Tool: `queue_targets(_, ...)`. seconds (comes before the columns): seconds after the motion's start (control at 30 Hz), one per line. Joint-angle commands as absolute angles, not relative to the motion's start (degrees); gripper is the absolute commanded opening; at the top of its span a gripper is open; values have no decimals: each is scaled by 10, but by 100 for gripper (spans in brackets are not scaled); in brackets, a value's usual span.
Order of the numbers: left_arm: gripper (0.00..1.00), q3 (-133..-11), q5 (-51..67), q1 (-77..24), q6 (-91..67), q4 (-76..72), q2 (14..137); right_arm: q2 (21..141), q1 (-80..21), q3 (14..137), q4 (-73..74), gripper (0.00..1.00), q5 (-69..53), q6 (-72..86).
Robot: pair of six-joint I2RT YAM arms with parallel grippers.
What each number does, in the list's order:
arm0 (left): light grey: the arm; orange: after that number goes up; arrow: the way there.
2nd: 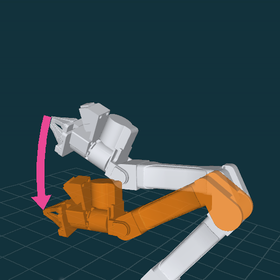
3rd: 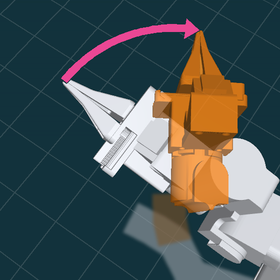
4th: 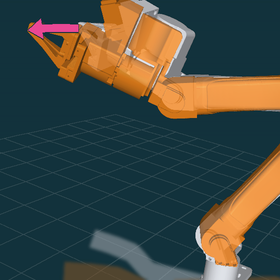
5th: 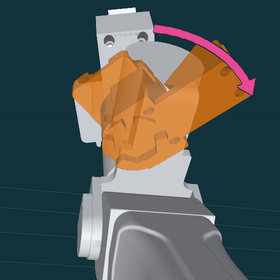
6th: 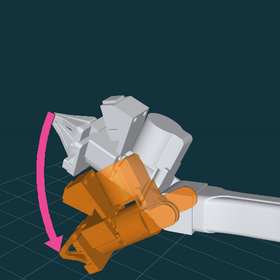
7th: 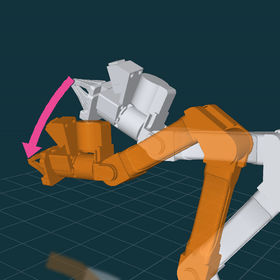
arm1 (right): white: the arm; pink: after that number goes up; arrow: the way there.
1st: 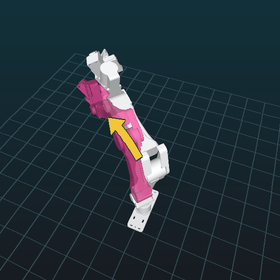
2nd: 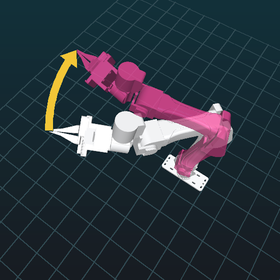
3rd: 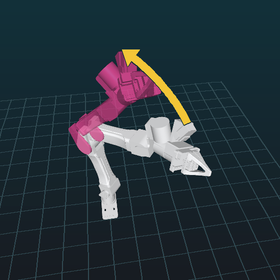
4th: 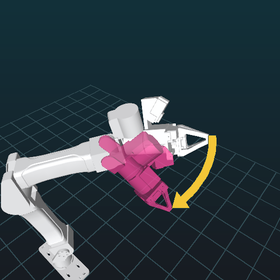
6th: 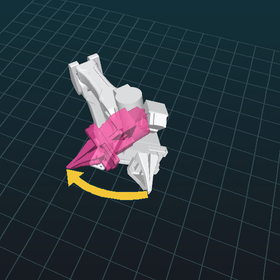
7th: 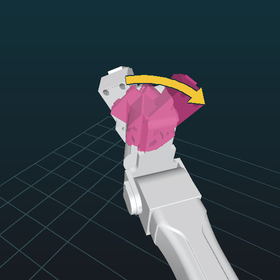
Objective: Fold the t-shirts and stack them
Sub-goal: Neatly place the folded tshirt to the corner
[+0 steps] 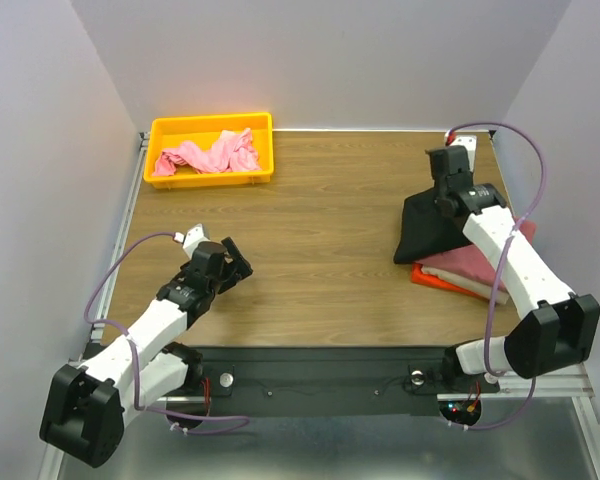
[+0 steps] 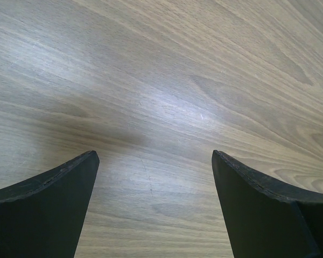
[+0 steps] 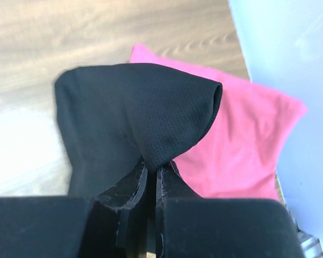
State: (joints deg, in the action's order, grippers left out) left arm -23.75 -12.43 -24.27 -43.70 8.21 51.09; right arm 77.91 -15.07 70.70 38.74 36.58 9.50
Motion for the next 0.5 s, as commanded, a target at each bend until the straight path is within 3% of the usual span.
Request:
queue_targets(0.0, 98, -249, -127, -240, -425, 62, 519, 751, -133, 770, 392, 0, 359, 66)
queue_targets(0.47, 99, -250, -125, -239, -426, 52, 541, 725, -70, 791, 459, 0, 348, 94)
